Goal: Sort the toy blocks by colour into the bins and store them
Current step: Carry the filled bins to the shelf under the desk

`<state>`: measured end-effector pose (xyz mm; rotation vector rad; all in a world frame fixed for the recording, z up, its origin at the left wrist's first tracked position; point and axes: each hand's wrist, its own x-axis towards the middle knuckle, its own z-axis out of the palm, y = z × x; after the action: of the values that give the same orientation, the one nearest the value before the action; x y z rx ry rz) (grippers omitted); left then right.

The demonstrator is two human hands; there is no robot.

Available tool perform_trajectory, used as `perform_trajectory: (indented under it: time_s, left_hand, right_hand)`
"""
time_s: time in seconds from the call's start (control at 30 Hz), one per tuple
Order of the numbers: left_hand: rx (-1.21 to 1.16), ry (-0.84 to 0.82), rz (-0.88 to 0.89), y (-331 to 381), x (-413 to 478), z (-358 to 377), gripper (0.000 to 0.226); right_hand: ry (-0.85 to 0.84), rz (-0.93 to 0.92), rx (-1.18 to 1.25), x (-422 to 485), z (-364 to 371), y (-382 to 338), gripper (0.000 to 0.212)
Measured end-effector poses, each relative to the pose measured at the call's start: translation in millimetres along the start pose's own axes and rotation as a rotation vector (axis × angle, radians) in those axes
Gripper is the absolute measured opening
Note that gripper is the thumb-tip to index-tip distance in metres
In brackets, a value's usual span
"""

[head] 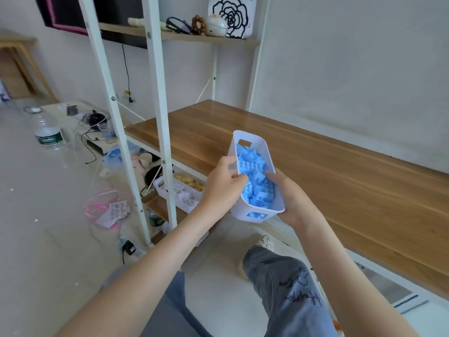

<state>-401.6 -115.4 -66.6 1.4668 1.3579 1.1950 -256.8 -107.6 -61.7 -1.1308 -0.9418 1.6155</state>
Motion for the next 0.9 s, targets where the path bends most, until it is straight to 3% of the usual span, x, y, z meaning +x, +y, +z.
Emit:
perform_trajectory:
  time_s: [0.13,0.2,0.33,0.53,0.9]
  left_hand:
    - [-0.221,0.359,0.037,-17.7,-21.5,-5.0,0.023]
    - [-0.296,0.417,0.044,-28.6,-23.6,-9.0,0.032]
    - [-0.527,0.385,-0.076,-48.7,-21.5,-19.1,0.058]
    - [-0.732,0.324,-0.095,-67.6,-19.5,-27.2,0.062]
    - [-0.651,0.379,-0.222,-114.9,-37.6,-21.0,0.049]
  right_hand:
    - [-0.120,0.043,0.059,7.5,28.5,14.8,0.033]
    - [-0.120,0.072,0.053,10.7,38.2,22.8,0.032]
    - [-0.196,0.052,0.040,12.9,48.2,34.1,0.033]
    - [-0.236,0.026,0.019,14.2,63.1,44.2,0.035]
    - [-0.252,0.239,-0.003,22.0,57.5,85.3,0.023]
